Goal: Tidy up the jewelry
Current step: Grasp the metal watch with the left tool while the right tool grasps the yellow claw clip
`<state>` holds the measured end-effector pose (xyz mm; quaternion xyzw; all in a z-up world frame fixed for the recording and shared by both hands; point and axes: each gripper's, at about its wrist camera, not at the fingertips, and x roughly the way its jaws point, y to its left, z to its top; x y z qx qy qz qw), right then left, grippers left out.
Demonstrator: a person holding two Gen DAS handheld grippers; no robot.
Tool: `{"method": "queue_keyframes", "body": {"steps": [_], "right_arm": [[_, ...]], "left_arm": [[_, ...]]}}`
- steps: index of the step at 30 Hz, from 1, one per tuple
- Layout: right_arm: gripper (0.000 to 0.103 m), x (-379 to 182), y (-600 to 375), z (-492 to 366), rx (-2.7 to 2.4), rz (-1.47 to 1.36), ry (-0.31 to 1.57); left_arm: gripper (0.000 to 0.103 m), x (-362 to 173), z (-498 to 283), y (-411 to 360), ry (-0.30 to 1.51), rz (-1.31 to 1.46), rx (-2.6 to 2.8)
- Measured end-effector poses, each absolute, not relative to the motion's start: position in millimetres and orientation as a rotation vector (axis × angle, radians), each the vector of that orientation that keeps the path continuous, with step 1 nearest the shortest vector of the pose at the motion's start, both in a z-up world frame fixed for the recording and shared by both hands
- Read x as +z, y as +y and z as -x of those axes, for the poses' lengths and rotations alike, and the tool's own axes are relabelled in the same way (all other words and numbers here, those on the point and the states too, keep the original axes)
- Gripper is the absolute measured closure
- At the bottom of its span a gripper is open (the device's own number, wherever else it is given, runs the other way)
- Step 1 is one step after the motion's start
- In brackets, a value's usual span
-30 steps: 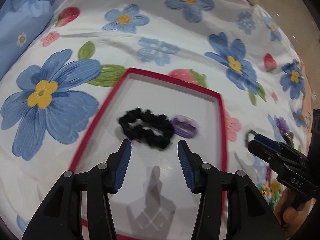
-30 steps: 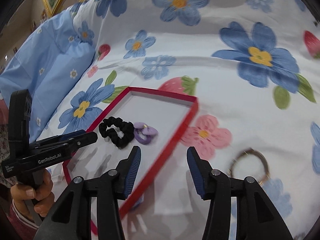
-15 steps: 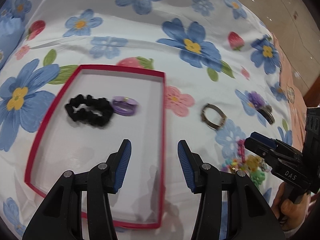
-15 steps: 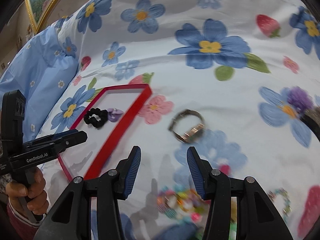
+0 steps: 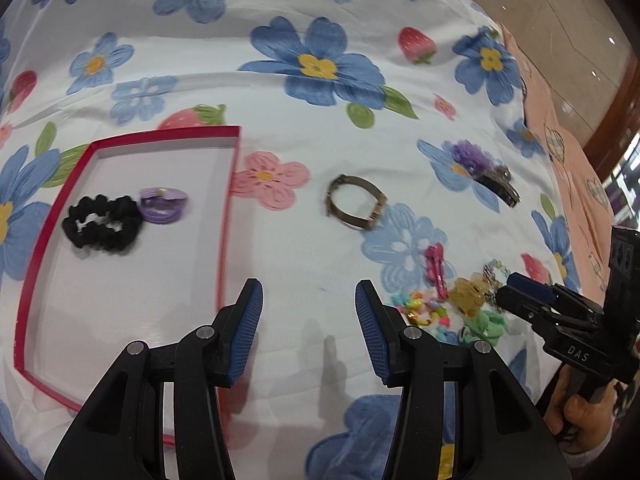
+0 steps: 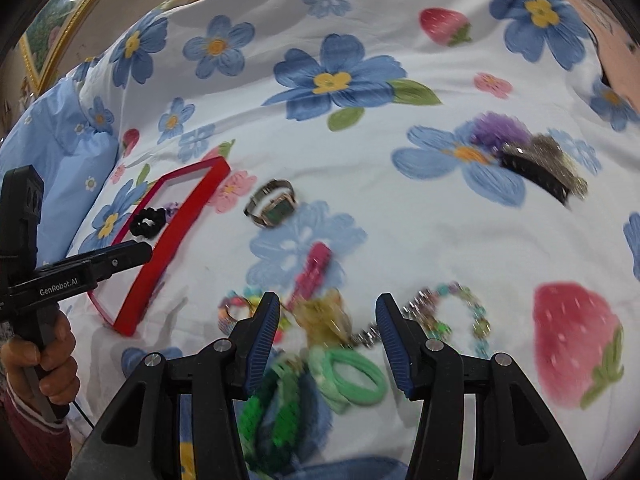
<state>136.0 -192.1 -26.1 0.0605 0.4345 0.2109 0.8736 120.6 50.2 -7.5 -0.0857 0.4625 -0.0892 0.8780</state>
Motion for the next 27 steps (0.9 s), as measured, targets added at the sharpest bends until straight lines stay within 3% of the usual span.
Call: {"method": "queue_keyframes", "body": {"steps": [23, 25, 27], "right_arm": [[0.052, -45, -181, -145, 0.517, -0.105, 0.947], [0.056, -48, -181, -146, 0.516, -0.101, 0.951], [0.07, -50, -183, -149, 0.52, -0.113, 0.96]], "left_arm": [[0.056, -31, -206, -21, 1.006, 0.006, -0.29], [0.056, -37, -213, -26, 1.015, -0.008, -0.296], [0.056, -43, -219, -30, 1.027, -0.017, -0.296]]}}
